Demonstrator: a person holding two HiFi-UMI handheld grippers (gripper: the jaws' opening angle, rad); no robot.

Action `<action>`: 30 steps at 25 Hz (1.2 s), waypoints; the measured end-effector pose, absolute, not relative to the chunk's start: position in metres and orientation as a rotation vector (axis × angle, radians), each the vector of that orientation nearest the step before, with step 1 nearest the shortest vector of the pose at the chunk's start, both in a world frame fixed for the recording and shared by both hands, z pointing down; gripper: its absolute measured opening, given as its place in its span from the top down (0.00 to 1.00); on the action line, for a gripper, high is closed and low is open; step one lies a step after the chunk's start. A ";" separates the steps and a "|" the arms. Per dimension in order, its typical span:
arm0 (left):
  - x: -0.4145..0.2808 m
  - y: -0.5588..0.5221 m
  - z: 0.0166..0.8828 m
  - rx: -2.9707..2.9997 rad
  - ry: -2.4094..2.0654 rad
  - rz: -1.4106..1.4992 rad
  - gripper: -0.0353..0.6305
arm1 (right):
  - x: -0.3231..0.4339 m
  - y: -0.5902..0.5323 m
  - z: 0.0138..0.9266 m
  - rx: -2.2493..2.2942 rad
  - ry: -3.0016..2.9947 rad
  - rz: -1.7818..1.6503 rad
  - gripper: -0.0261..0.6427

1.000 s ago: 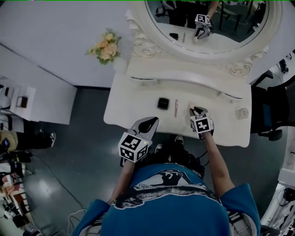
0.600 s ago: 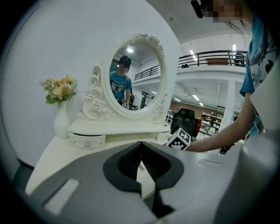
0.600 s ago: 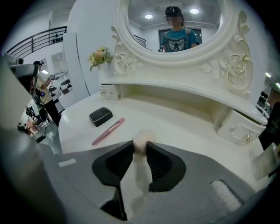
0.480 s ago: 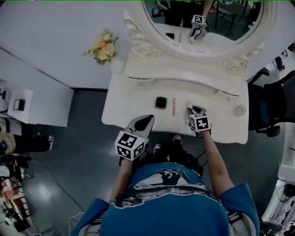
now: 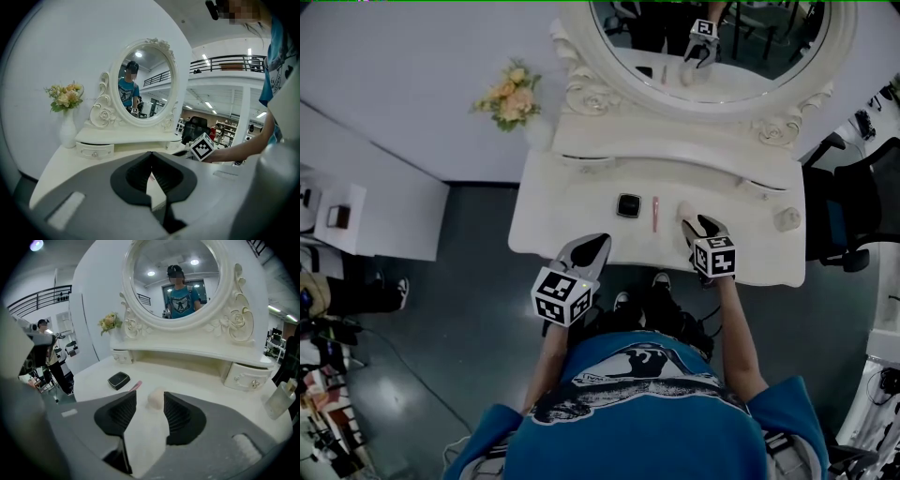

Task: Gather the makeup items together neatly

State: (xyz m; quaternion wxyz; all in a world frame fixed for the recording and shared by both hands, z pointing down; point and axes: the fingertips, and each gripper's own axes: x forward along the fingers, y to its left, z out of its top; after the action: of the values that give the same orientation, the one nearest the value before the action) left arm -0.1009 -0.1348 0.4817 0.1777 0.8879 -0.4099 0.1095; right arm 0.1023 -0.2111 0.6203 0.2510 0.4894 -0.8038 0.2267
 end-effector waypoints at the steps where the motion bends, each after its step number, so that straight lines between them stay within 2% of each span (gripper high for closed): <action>1: -0.102 -0.134 0.482 2.513 -1.158 0.309 0.93 | 0.100 -0.207 0.614 1.336 -2.208 0.611 0.68; 19: -0.113 -0.090 0.495 2.538 -1.020 0.305 0.93 | 0.027 -0.121 0.526 1.358 -2.431 0.522 0.70; 30: -0.091 -0.071 0.495 2.555 -1.001 0.297 0.93 | 0.016 -0.096 0.508 1.299 -2.506 0.503 0.76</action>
State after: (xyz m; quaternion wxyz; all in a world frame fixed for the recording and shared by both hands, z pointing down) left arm -0.0910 -0.0706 0.4948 0.1894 0.9089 -0.3562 0.1056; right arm 0.0162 -0.0961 0.5078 0.1366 0.4488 -0.8658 0.1738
